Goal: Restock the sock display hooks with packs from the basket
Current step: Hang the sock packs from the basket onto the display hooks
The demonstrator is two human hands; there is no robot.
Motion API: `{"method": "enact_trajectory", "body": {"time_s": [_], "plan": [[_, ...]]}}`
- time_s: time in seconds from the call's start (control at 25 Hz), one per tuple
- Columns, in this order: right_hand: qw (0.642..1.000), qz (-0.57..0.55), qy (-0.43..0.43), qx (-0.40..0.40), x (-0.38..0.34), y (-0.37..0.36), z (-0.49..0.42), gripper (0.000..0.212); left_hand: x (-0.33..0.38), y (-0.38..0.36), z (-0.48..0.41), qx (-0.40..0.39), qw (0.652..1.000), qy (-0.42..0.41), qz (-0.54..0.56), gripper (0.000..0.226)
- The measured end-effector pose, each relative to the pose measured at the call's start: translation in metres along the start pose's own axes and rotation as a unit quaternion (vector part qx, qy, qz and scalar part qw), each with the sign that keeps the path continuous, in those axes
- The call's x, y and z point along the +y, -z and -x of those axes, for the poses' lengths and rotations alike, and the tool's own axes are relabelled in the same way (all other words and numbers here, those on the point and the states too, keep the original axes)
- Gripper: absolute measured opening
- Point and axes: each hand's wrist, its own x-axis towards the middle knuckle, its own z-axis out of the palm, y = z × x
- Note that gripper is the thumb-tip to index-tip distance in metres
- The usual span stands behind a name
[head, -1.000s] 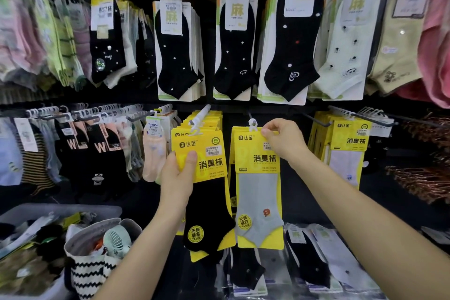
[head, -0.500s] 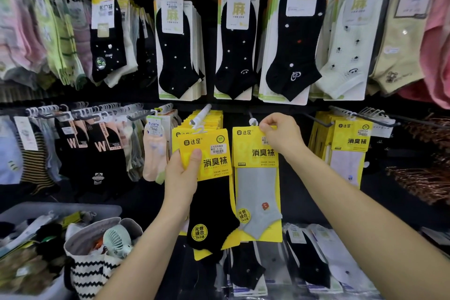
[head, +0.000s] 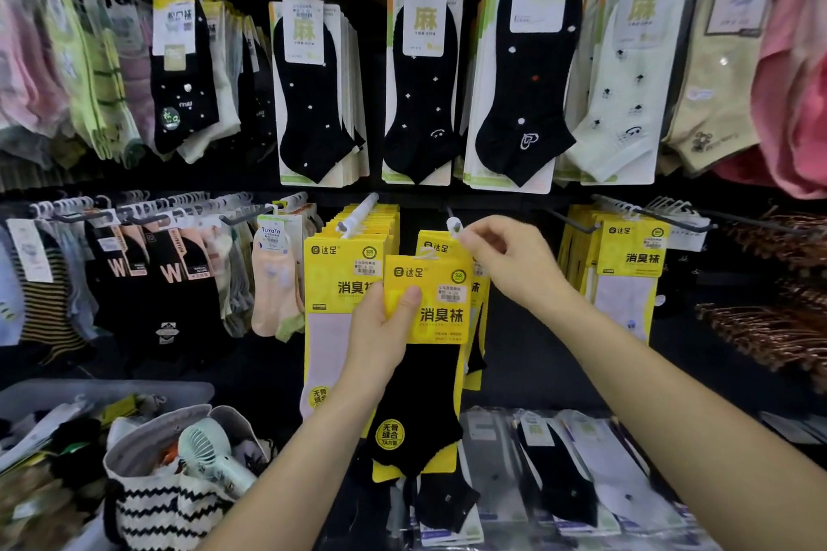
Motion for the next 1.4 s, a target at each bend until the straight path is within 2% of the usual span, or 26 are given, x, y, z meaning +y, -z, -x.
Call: {"method": "enact_trajectory", "body": {"time_s": [0.12, 0.24, 0.4, 0.48, 0.6, 0.68, 0.88, 1.0, 1.04, 1.12, 1.16, 1.28, 1.4], "plan": [[0.996, 0.034, 0.014, -0.081, -0.006, 0.006, 0.002, 0.009, 0.001, -0.017, 0.001, -0.037, 0.999, 0.006, -0.017, 0.006], [0.994, -0.031, -0.001, -0.104, -0.005, 0.017, 0.002, 0.012, 0.001, -0.026, -0.003, -0.043, 0.999, 0.020, -0.004, 0.004], [0.998, 0.025, -0.005, -0.060, 0.002, 0.017, -0.003, 0.016, -0.001, -0.031, -0.008, -0.069, 0.997, 0.024, 0.008, 0.004], [0.998, 0.049, -0.031, -0.028, 0.003, 0.013, -0.011, 0.019, -0.001, -0.035, -0.012, -0.046, 0.999, 0.018, -0.006, 0.002], [0.996, 0.069, -0.053, 0.007, 0.003, 0.007, -0.026, 0.017, -0.001, -0.038, -0.024, 0.037, 0.999, 0.002, -0.029, 0.019], [0.995, 0.081, -0.062, 0.010, 0.004, 0.003, -0.036, 0.017, -0.001, -0.039, -0.030, 0.059, 0.997, -0.011, -0.057, 0.033], [0.989, 0.127, -0.065, -0.021, 0.008, -0.009, -0.044, 0.020, 0.000, -0.043, -0.046, 0.051, 0.993, -0.023, -0.104, 0.063], [0.988, 0.143, -0.051, 0.002, 0.020, -0.009, -0.039, 0.014, 0.001, -0.049, -0.058, 0.013, 0.994, 0.019, -0.105, 0.071], [0.986, 0.154, -0.057, 0.008, 0.026, -0.009, -0.035, 0.031, 0.000, -0.050, -0.060, -0.003, 0.994, 0.035, -0.103, 0.072], [0.989, 0.107, -0.102, -0.007, 0.039, -0.014, -0.022, 0.059, -0.005, -0.051, -0.062, -0.030, 0.995, 0.047, -0.088, 0.066], [0.991, 0.049, -0.121, -0.027, 0.042, -0.018, -0.016, 0.060, -0.007, -0.052, -0.062, -0.035, 0.996, 0.045, -0.068, 0.060], [0.981, -0.121, -0.143, -0.057, 0.048, -0.033, -0.007, 0.042, -0.010, -0.052, -0.063, -0.041, 0.998, 0.050, -0.023, 0.051], [0.974, -0.154, -0.164, -0.034, 0.052, -0.039, -0.015, 0.047, -0.012, -0.053, -0.074, -0.060, 0.996, 0.055, -0.025, 0.048]]}}
